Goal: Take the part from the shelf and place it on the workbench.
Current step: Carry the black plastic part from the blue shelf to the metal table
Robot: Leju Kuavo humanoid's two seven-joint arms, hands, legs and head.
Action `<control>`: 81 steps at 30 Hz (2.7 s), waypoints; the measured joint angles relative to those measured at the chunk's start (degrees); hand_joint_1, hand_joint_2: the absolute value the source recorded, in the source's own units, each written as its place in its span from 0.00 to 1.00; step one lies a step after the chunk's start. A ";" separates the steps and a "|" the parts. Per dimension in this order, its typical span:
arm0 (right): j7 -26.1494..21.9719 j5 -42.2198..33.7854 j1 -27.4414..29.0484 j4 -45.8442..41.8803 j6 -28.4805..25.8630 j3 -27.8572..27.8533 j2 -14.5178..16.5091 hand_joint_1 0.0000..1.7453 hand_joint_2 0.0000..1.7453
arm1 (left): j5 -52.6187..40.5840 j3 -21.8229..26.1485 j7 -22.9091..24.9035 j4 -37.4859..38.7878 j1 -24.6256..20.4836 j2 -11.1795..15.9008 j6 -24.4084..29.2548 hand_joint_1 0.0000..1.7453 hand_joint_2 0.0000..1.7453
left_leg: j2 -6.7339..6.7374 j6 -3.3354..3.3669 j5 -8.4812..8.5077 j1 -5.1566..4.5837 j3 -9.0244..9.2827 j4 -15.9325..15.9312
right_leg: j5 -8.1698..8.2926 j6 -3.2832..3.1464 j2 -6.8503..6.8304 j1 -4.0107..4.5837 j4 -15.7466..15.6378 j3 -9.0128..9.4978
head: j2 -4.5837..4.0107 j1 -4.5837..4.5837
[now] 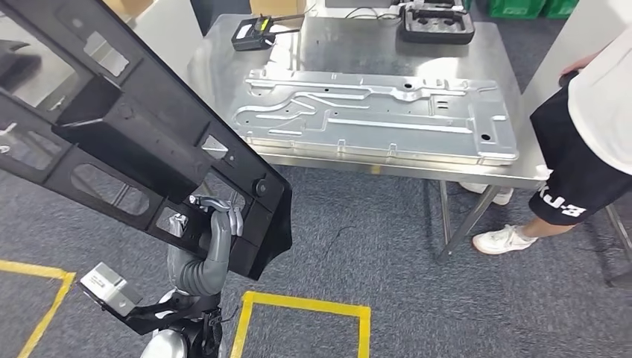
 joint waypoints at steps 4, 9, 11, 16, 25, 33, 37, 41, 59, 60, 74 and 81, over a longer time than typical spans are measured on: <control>0.61 -0.04 -0.19 0.00 0.00 -0.01 0.09 0.00 0.00 | -0.06 0.00 -0.03 0.06 0.25 0.18 -0.18 1.00 1.00 | -0.83 -0.15 3.64 -0.86 1.89 -7.87 | -2.02 0.06 1.02 1.09 -0.13 1.39 | 0.01 -0.05; 0.97 -0.05 -0.21 0.00 0.03 0.03 0.19 0.00 0.00 | 0.36 0.04 0.02 0.07 0.50 0.23 -0.45 1.00 1.00 | -0.64 0.70 3.28 -0.93 2.50 -8.26 | -8.25 1.00 -2.03 0.80 10.55 -3.53 | 0.01 0.13; 0.97 -0.09 -0.20 0.00 0.04 0.03 0.24 0.00 0.00 | 0.57 0.04 0.10 0.08 0.73 0.25 -0.64 1.00 1.00 | -0.57 1.01 3.08 -1.21 2.64 -8.24 | -10.07 1.11 -2.25 0.81 16.93 -7.33 | 0.01 0.14; 0.92 -0.11 -0.26 0.00 0.04 0.03 0.20 0.00 0.00 | 0.72 0.04 0.43 0.09 1.14 0.30 -0.70 1.00 1.00 | -0.61 1.03 2.54 -1.97 3.56 -8.12 | -0.80 -0.12 -2.65 1.16 3.14 -2.54 | 0.01 0.13; 0.90 -0.14 -0.35 0.00 -0.02 0.01 0.65 0.00 0.00 | 0.81 0.02 0.84 0.14 1.65 0.84 -0.54 1.00 1.00 | -0.54 -2.05 -5.24 -0.75 -1.72 5.60 | 1.13 -1.77 -2.78 0.36 0.16 -1.61 | 0.01 -0.36; 1.06 -0.21 -0.33 0.00 0.00 0.00 0.65 0.00 0.00 | -0.28 -0.03 2.10 0.12 1.68 1.22 -0.56 1.00 1.00 | -0.61 -3.44 -0.07 0.63 6.25 -8.06 | 0.77 -0.20 -2.32 -0.39 0.31 -1.49 | 0.01 -0.42; 1.18 -0.11 -0.28 0.00 0.00 0.01 0.45 0.00 0.00 | -0.99 -0.02 2.83 0.11 1.41 1.25 -0.62 1.00 1.00 | -0.67 -3.29 0.05 0.59 6.24 -8.37 | 0.93 -1.68 -2.24 -0.12 0.10 -1.45 | 0.01 -0.27; 1.14 0.08 -0.28 0.00 0.02 0.03 0.45 0.00 0.00 | -1.87 -0.02 3.23 -0.06 0.97 1.25 -0.75 1.00 1.00 | -0.64 -2.83 0.00 0.43 6.24 -8.32 | 1.29 -0.99 -2.21 -0.18 -0.56 -1.18 | 0.01 -0.26; 1.08 0.61 -0.17 -0.01 0.04 0.06 -0.34 0.00 0.00 | -3.25 -0.04 3.01 -1.43 0.50 1.05 0.07 1.00 1.00 | -0.06 -2.52 -0.33 2.28 9.80 -11.14 | 0.78 4.03 -2.82 -1.99 6.75 -6.10 | 0.01 -0.19; 1.00 0.67 -0.18 -0.02 0.04 0.06 -0.10 0.00 0.00 | -3.20 -0.02 2.98 -1.46 0.51 1.07 0.08 1.00 1.00 | -0.11 -3.29 -0.93 2.41 9.80 -10.60 | 2.14 4.47 -2.70 -2.21 3.41 -4.49 | 0.01 -0.10; -0.43 2.58 -0.06 0.00 0.00 0.03 1.03 0.00 0.00 | -1.94 3.00 3.19 -7.42 5.06 3.79 0.72 1.00 1.00 | 0.05 -0.86 -2.24 -0.41 -0.59 3.46 | -1.26 -1.45 -1.84 0.95 1.41 0.11 | 0.03 -0.93; -0.64 0.81 -0.67 -0.02 0.00 0.00 1.17 0.00 0.00 | -1.58 3.35 3.95 -8.06 2.42 3.47 -2.64 1.00 1.00 | 0.12 2.13 2.09 -1.85 4.70 -8.66 | -2.97 -0.58 -2.23 1.24 0.53 2.06 | 0.03 -0.74</control>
